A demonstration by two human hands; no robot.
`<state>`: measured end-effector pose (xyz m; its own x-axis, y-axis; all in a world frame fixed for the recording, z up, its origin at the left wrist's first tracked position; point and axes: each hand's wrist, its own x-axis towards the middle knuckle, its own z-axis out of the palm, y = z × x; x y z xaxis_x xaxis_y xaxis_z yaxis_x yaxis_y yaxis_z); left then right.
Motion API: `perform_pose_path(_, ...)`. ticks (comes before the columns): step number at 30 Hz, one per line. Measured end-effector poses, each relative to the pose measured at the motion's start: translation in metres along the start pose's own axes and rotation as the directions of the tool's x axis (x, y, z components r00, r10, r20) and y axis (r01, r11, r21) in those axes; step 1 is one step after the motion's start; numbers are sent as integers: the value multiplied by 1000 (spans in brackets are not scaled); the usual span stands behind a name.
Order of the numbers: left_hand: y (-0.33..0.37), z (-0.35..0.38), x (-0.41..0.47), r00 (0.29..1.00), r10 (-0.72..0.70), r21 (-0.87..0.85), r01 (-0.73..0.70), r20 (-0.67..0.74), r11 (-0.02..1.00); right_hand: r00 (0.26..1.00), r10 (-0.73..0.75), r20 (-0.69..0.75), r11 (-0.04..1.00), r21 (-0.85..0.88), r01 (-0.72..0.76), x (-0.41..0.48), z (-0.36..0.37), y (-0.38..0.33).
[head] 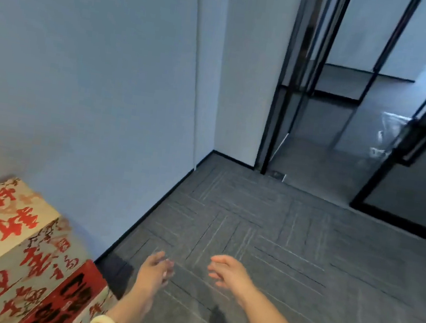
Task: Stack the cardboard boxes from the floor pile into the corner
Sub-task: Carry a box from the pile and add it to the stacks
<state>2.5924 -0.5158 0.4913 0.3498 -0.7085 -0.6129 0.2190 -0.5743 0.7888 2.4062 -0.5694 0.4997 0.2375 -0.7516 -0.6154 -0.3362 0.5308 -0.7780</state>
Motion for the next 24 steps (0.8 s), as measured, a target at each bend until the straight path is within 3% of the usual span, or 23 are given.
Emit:
perform_pose_path(6,16,170,-48,954,102,135,-145,283,980,965,-32,-260,979,186,82,-59,-164,52)
perform_pose_path(10,8,310,-85,912,111,172,-192,394,966,915,-37,-401,948,277,159,-113,-288,99)
perform_pose_path(17,-51,559,-203,762,51,253,-276,645,927,754,72,-653,892,380,244,-235,-492,204)
perform_pose_path(24,-111,732,-287,631,-62,386,-390,773,836,612,227,-758,796,506,331,-332,-614,299)
